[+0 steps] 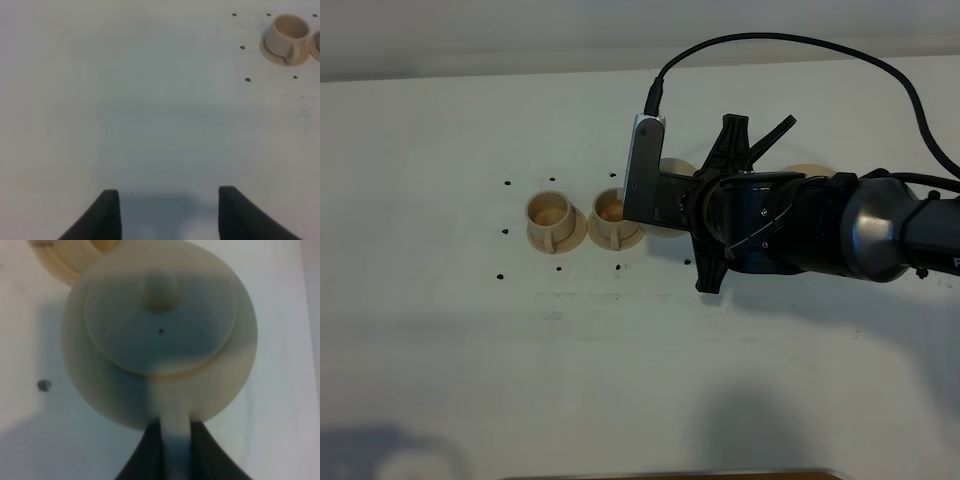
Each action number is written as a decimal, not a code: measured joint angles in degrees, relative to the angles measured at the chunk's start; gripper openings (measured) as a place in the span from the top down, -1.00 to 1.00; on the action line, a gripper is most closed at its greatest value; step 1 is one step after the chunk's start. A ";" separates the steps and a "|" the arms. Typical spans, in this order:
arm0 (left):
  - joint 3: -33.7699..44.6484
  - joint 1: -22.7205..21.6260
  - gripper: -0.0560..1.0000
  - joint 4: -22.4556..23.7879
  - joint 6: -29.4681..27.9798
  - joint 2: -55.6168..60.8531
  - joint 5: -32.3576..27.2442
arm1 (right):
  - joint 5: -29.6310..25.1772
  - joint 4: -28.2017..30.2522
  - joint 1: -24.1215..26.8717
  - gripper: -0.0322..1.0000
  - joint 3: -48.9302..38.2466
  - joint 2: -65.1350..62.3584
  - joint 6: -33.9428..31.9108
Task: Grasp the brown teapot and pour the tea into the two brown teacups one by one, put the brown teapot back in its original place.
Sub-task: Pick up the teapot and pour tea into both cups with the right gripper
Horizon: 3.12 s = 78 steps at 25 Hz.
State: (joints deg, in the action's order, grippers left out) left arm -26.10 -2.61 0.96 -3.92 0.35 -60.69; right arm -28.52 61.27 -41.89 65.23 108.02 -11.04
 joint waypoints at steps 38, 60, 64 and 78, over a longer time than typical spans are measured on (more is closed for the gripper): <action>0.00 0.00 -0.06 0.00 0.00 0.00 0.00 | -1.26 0.25 0.00 0.78 2.61 1.47 7.38; 0.00 0.00 -0.06 0.00 0.05 0.00 0.00 | -2.53 0.25 0.00 0.78 3.34 1.47 11.40; 0.00 0.00 -0.06 0.00 0.05 0.00 0.00 | -3.07 0.25 0.00 0.78 3.34 1.47 12.67; 0.00 0.00 -0.06 0.00 0.05 0.00 0.00 | -3.65 0.25 0.00 0.78 3.34 1.47 14.88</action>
State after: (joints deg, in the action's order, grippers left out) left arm -26.10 -2.61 0.96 -3.86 0.35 -60.69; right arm -32.16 61.52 -41.89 68.57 109.48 3.84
